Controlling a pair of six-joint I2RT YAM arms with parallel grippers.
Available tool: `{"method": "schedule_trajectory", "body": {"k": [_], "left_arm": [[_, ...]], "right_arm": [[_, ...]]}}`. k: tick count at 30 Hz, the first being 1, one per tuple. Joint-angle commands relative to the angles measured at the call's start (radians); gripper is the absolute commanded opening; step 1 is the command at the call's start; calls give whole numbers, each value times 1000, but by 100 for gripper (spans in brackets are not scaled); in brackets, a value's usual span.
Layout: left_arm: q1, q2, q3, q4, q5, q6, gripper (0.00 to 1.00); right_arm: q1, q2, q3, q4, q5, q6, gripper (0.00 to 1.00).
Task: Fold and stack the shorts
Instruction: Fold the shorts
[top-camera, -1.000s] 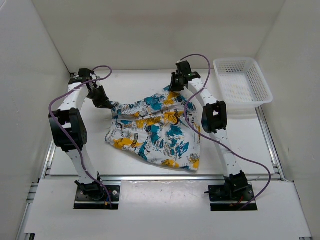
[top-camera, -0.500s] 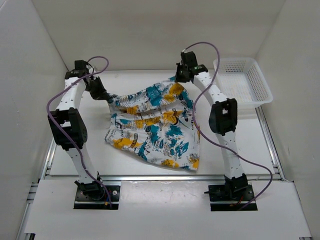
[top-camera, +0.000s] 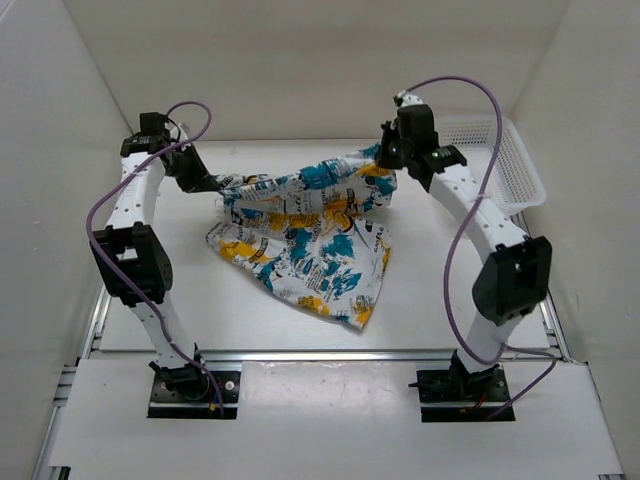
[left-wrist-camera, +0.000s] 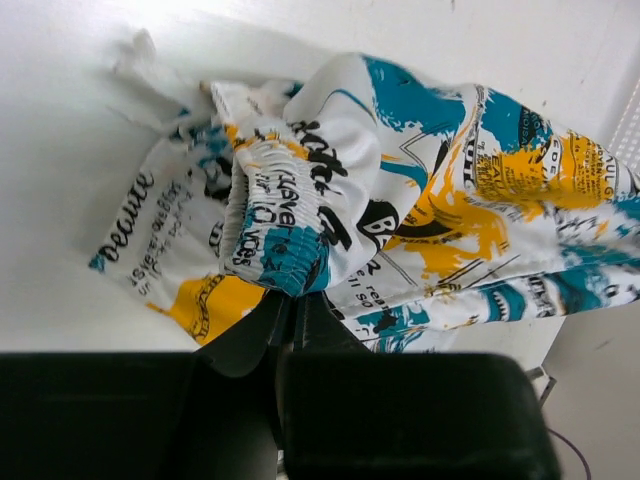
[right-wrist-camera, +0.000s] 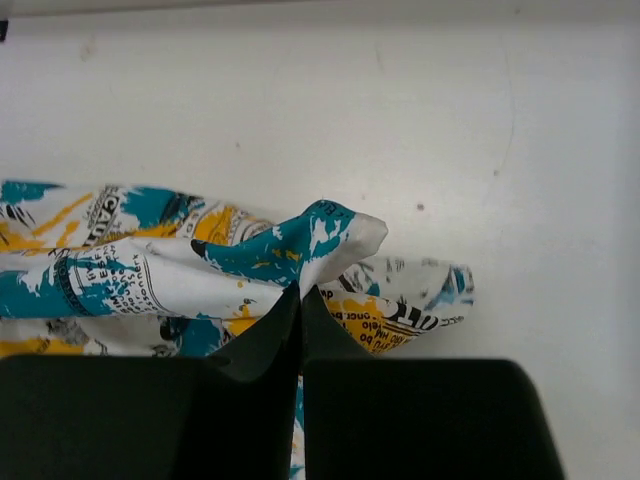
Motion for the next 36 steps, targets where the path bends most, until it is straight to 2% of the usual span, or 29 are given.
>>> {"method": "schedule_trajectory", "body": {"k": [1, 6, 7, 9, 13, 17, 21, 22, 23, 24, 25, 27, 28, 30, 32, 33, 34, 35, 36], "left_arm": [[6, -116, -72, 20, 23, 4, 10], [6, -165, -198, 51, 23, 4, 10], [6, -165, -210, 51, 12, 4, 10], [26, -188, -241, 51, 12, 4, 10], [49, -216, -279, 51, 3, 4, 10], [69, -239, -330, 51, -26, -5, 10], [79, -239, -390, 60, -78, -14, 10], [79, -239, -410, 70, -88, -14, 10], [79, -225, -410, 70, -97, -14, 13], [89, -216, -421, 70, -97, -14, 36], [89, -193, -421, 61, -97, -14, 51], [89, -183, -421, 51, -106, -25, 90], [89, -183, -412, 51, -106, -25, 100], [89, -192, -402, 51, -120, -25, 100], [67, -229, -392, 41, -160, -25, 100], [67, -240, -391, 41, -192, -25, 98], [67, -254, -391, 41, -204, -25, 94], [58, -278, -401, 41, -216, -25, 69], [58, -288, -410, 41, -250, -25, 50]], "right_arm": [[18, -177, -222, 59, 64, -4, 0], [129, -350, -490, 50, 131, 88, 0], [187, -392, -522, 50, 154, 88, 0], [250, -432, -605, 10, 250, 97, 0], [454, -537, -721, -45, 437, 151, 0], [579, -561, -818, -85, 533, 223, 0], [714, -497, -855, -109, 576, 298, 0], [741, -478, -864, -135, 600, 344, 8], [767, -458, -864, -151, 600, 366, 23], [821, -420, -864, -164, 613, 386, 66], [846, -401, -855, -204, 613, 430, 80], [902, -372, -822, -252, 652, 467, 94], [912, -361, -808, -296, 666, 484, 96], [912, -381, -783, -335, 694, 496, 96], [912, -433, -760, -344, 718, 484, 84], [912, -449, -760, -344, 719, 475, 73], [903, -461, -749, -326, 719, 464, 47], [880, -470, -737, -304, 699, 452, 34], [861, -470, -737, -292, 636, 437, 23]]}}
